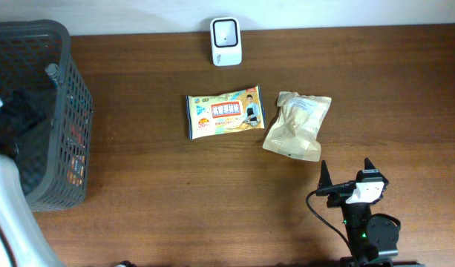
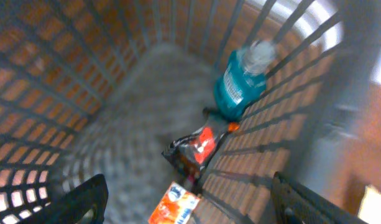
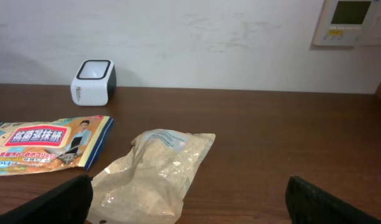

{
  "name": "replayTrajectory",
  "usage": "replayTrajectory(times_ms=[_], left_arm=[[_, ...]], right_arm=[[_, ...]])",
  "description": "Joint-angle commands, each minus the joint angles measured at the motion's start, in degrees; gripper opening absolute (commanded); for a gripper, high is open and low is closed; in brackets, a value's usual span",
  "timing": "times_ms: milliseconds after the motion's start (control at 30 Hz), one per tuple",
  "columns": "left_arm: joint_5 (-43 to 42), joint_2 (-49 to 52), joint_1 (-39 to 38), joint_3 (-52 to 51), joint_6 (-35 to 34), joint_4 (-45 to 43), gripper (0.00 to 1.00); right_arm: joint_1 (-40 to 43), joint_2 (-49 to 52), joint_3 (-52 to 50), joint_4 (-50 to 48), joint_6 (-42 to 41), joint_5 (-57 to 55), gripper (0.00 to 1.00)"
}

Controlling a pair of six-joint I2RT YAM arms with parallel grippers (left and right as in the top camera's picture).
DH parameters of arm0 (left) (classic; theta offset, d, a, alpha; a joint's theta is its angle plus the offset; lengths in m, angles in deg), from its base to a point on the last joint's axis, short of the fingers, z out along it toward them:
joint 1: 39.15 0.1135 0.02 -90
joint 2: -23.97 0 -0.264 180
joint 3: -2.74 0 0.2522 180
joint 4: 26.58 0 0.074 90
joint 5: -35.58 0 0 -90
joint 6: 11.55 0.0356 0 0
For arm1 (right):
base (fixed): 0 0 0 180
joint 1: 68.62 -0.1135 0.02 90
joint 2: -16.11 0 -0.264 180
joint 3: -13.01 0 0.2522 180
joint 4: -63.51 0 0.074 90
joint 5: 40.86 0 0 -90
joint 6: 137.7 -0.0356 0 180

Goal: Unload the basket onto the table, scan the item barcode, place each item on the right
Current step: 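Reach into the basket and grasp the white Kleenex pack with left gripper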

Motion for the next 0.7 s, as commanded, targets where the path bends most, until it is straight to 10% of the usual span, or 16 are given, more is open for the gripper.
replayTrajectory(times_ms=[0,100,300,667], left_arm=[[0.0,7.2,0.5,7.5,4.2,4.0,0.80],[0.0,12.0,1.8,9.6,6.4,8.2,0.91],[-1.7,16.9,6.4,9.6,7.2,10.2,0.73],[-11.5,28.0,7.6,7.3,18.0,12.8,0.74]], right_arm=[[-0.3,-0.4,-0.5,0.2,0.4,-0.1,0.99],[-0.3,-0.4,-0.5,0.2,0.3,-0.1,0.98],[-0.3,-0.4,-0.5,0.2,0.3,-0.1,0.99],[-0.3,-0.4,-0.5,0.2,0.3,-0.1,0.99]])
